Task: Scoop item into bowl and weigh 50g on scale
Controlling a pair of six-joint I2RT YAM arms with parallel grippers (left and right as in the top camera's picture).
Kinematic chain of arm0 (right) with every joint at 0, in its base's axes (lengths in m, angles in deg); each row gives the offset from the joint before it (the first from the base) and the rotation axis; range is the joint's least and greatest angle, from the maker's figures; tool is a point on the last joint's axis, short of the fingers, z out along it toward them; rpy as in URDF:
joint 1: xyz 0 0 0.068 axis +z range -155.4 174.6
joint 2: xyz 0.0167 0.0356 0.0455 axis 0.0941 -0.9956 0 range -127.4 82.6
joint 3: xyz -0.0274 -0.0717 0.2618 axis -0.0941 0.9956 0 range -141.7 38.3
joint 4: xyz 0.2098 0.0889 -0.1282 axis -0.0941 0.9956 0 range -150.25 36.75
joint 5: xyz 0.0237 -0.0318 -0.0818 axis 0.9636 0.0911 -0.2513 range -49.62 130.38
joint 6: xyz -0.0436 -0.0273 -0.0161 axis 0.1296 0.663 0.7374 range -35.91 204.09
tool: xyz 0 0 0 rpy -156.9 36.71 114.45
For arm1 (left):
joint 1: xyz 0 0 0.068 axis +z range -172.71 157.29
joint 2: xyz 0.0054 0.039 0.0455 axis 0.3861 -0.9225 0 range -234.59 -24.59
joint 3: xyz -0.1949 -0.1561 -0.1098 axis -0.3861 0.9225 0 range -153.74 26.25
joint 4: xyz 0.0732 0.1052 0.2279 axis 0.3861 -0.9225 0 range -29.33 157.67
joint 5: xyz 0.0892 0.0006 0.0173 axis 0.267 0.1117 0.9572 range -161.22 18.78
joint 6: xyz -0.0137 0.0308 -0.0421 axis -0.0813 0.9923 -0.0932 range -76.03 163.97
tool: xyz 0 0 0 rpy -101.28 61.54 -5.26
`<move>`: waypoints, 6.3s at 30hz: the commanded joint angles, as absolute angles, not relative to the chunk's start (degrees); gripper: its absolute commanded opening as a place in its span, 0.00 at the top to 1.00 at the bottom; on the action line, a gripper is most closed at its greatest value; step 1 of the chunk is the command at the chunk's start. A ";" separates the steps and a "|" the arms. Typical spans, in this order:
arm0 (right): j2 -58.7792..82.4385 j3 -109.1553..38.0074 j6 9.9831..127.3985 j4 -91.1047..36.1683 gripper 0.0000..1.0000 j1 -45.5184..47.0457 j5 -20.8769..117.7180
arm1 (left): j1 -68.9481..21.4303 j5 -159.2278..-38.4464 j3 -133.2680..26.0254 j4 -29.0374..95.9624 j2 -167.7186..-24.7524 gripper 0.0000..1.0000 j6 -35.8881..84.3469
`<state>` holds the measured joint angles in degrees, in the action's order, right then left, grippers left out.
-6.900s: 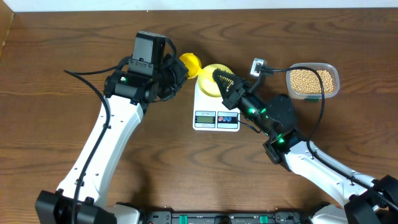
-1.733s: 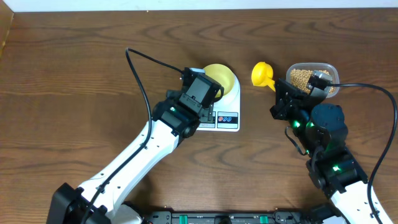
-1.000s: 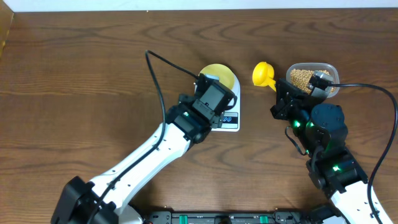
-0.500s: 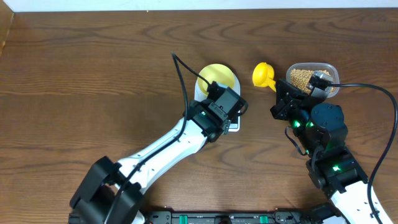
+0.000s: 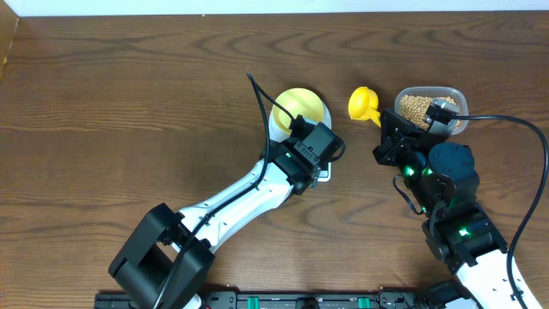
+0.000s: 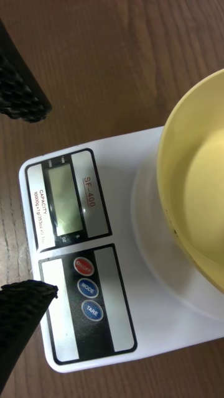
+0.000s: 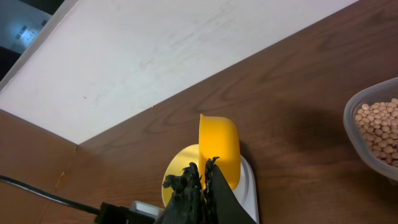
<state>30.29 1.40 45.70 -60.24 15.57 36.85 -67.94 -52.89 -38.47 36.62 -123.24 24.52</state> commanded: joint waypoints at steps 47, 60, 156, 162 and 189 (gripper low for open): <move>30.97 0.41 45.61 -59.54 0.99 15.16 34.46 | -68.12 -52.11 -37.60 37.15 -123.83 0.17 22.27; 30.97 0.41 45.59 -59.54 0.99 15.16 34.49 | -68.12 -52.11 -37.60 37.17 -123.83 0.16 22.27; 30.97 0.44 45.59 -59.17 0.99 15.16 34.51 | -67.51 -50.53 -33.86 44.53 -127.37 0.16 19.72; 30.97 0.44 45.59 -59.17 0.99 15.16 34.51 | -67.02 -50.56 -33.84 44.64 -127.37 0.16 19.69; 30.97 0.44 45.59 -59.17 0.99 15.16 34.71 | -67.02 -50.56 -33.84 45.78 -129.08 0.17 19.69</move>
